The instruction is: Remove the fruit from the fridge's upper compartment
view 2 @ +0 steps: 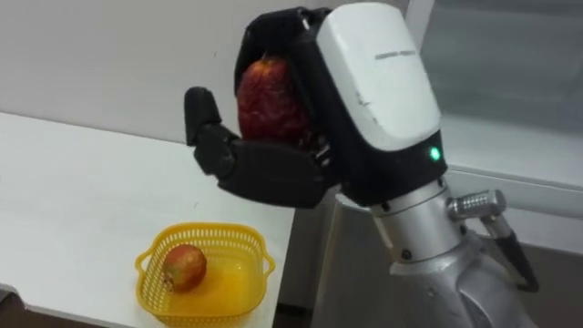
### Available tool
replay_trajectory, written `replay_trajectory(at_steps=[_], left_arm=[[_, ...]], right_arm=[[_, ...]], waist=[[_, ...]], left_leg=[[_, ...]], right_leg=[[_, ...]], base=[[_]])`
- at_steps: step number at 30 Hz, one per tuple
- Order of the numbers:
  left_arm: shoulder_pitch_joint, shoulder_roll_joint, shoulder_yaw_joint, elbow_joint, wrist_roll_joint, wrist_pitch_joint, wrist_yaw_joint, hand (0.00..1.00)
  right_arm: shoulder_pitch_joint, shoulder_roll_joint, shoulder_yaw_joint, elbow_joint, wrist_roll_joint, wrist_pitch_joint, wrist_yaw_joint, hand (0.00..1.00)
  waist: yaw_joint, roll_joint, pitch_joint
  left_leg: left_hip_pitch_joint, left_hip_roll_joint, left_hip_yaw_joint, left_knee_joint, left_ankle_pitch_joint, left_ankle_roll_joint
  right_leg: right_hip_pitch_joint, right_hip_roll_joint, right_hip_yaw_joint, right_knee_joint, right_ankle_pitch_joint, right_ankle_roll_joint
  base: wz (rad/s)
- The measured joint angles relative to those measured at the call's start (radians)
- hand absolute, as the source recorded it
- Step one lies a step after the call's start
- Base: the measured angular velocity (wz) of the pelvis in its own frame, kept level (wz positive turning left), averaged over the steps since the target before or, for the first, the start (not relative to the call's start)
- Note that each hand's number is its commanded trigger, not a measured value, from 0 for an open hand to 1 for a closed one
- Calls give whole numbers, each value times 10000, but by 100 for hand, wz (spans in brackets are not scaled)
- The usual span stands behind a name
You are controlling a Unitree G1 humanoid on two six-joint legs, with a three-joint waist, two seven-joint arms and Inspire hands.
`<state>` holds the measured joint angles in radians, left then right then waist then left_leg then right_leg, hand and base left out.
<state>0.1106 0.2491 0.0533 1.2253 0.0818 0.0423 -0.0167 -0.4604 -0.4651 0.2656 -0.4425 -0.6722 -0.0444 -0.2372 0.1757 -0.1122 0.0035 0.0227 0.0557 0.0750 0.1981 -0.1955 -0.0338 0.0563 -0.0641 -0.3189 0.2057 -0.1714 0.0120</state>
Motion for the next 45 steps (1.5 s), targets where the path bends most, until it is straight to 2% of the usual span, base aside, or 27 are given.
replay_trajectory(at_steps=[4, 7, 14, 15, 20, 25, 28, 34, 36, 45], left_arm=[[-36, 67, -262, 227, 2, -10, -12, 0], [-59, 71, -264, 224, 10, -12, -32, 0], [-64, 78, -257, 308, 15, 36, -143, 0], [-67, 77, -262, 315, 7, 53, -150, 0], [-52, 91, -391, 355, 7, 236, -207, 0], [-249, 166, -627, 518, 6, 233, -387, 0], [-233, 178, -575, 290, 121, 242, -464, 0], [17, 175, -571, -176, 393, 247, -677, 0], [23, 176, -567, -221, 398, 247, -762, 0], [82, 172, -570, -224, 411, 246, -826, 0]], right_arm=[[0, 45, 191, 89, -179, -109, -10, 100], [0, 44, 467, 524, -440, -257, -35, 100], [0, 44, 1333, 1612, -877, -158, 241, 100], [0, 45, 1437, 1771, -868, -30, 276, 100], [-1, 264, 1547, 2653, -841, 188, 479, 100], [0, 363, 1960, 3780, -825, 373, 524, 100], [8, 377, 1985, 4370, -832, 433, 526, 100], [168, 379, 2010, 5042, -796, 497, 530, 100], [295, 380, 2012, 5172, -804, 621, 615, 100], [286, 398, 2005, 6364, -463, 476, 610, 100]], waist=[[33, -84, 54], [251, -162, 99], [711, -212, 92], [763, -211, 93], [810, -212, 93], [835, -216, 110], [1038, -229, 110], [1214, -323, 81], [1296, -338, 79], [1318, -364, 77]], left_leg=[[-118, -20, -234, 58, 1, 0], [-134, -12, -232, 54, 4, -6], [-171, -18, -243, 58, 6, -6], [-172, -19, -247, 62, 6, -6], [-190, -29, -291, 75, 6, -5], [-367, -62, -477, 216, 6, -3], [-385, -66, -482, 241, 5, -4], [-435, -88, -534, 250, 8, 0], [-454, -100, -558, 250, 9, 3], [-465, -111, -631, 267, 14, 9]], right_leg=[[29, -24, -260, -10, 0, 0], [5, -22, -312, -15, 0, 1], [-38, -31, -409, -7, 0, 1], [-35, -32, -412, -7, 0, 0], [-27, -42, -421, -1, -1, 1], [-61, -63, -565, -1, -1, 2], [-61, -62, -571, -17, -2, 2], [-58, -81, -641, -32, -2, 2], [-63, -90, -654, -32, -2, 3], [-40, -94, -679, -28, -2, 3]], base=[[16], [1], [0], [0], [2], [8], [1], [2], [2], [0]])
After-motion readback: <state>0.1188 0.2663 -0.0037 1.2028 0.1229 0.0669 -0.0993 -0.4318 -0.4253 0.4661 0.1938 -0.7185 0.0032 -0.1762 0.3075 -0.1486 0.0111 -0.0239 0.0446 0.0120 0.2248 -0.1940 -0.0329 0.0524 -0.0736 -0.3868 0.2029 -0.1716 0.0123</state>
